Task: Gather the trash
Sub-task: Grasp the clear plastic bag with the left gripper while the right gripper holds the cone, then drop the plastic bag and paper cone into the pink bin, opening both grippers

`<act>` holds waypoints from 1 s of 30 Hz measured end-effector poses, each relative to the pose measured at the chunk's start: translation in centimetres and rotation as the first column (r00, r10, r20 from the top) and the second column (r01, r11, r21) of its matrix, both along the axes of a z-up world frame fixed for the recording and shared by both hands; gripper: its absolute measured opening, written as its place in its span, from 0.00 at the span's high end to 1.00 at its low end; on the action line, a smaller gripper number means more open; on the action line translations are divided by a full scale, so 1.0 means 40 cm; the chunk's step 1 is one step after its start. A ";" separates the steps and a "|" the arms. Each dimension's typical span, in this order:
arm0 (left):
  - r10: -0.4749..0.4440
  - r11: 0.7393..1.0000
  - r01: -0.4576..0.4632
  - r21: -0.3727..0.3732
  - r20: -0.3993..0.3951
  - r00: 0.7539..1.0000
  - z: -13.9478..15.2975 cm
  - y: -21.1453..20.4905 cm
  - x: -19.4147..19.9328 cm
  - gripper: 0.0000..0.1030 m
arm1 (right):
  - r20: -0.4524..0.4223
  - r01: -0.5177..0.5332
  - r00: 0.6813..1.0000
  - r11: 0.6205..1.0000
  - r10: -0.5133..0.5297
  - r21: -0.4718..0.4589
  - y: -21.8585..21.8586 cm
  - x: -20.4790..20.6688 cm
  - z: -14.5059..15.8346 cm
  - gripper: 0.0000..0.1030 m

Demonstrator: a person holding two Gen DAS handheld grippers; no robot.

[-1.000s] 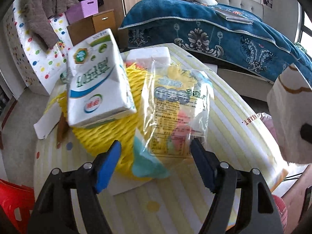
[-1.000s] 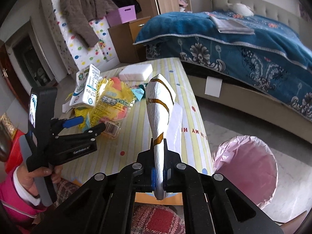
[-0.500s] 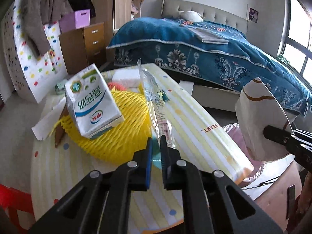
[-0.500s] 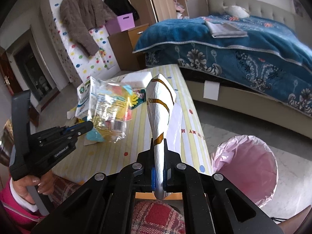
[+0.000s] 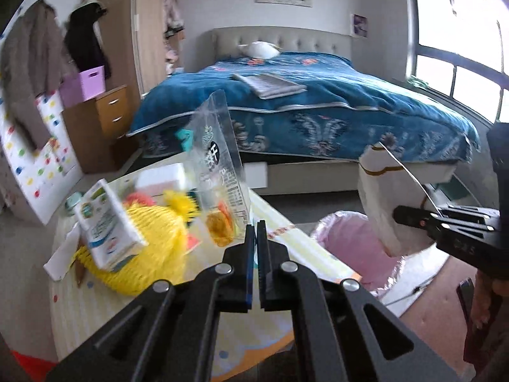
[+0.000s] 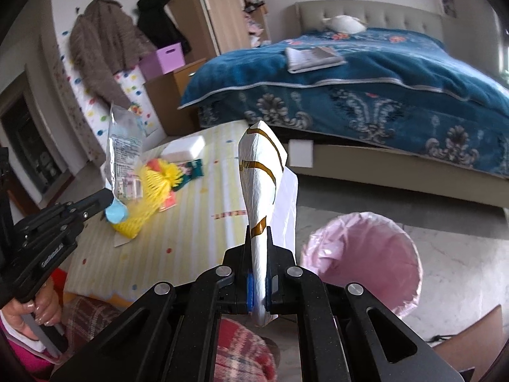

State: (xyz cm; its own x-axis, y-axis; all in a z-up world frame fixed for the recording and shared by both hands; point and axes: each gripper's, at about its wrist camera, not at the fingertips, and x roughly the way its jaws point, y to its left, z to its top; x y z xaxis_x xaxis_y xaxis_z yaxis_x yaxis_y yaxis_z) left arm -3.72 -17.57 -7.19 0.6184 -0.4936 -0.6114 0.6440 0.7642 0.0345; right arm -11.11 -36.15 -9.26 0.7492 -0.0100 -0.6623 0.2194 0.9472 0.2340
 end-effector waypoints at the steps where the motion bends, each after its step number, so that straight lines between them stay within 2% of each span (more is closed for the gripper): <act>1: -0.012 1.000 0.012 0.002 -0.003 1.000 -0.004 -0.009 -0.004 1.00 | -0.001 0.011 1.000 1.000 -0.011 0.001 -0.009 -0.006 -0.003 0.95; 8: -0.186 0.982 0.187 0.012 -0.068 0.980 -0.037 -0.121 -0.044 1.00 | -0.010 0.088 0.996 0.996 -0.088 -0.006 -0.070 -0.054 -0.021 0.95; 13: -0.338 0.939 0.342 0.036 -0.088 0.937 -0.064 -0.243 -0.092 1.00 | -0.037 0.170 0.985 0.985 -0.170 -0.001 -0.137 -0.097 -0.049 0.95; 16: -0.398 0.914 0.404 0.036 -0.118 0.910 -0.087 -0.310 -0.103 1.00 | -0.060 0.212 0.976 0.977 -0.211 0.008 -0.181 -0.111 -0.069 0.95; 22: -0.451 0.887 0.462 0.012 -0.192 0.871 -0.133 -0.417 -0.088 1.00 | -0.114 0.262 0.960 0.965 -0.258 0.026 -0.259 -0.111 -0.121 0.92; 30: -0.465 0.876 0.482 0.001 -0.263 0.846 -0.187 -0.509 -0.019 0.99 | -0.171 0.270 0.950 0.962 -0.259 0.042 -0.327 -0.054 -0.196 0.92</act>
